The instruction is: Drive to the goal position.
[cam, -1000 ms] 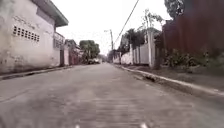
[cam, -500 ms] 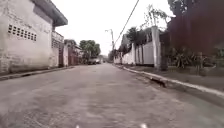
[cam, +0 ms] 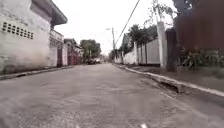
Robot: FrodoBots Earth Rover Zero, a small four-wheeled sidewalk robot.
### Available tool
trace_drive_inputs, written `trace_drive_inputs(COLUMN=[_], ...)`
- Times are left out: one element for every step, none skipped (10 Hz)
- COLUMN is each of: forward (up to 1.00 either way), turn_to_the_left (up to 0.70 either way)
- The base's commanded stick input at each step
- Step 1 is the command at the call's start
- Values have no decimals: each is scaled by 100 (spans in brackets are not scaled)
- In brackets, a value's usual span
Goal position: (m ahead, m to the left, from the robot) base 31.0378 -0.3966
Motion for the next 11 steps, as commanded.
trace_drive_inputs(forward=[100, 100, 100, 100, 100, 100, 100, 100, 100, 100, 100], turn_to_the_left=[0, 0, 0, 0, 0, 0, 0, 0, 0, 0, 0])
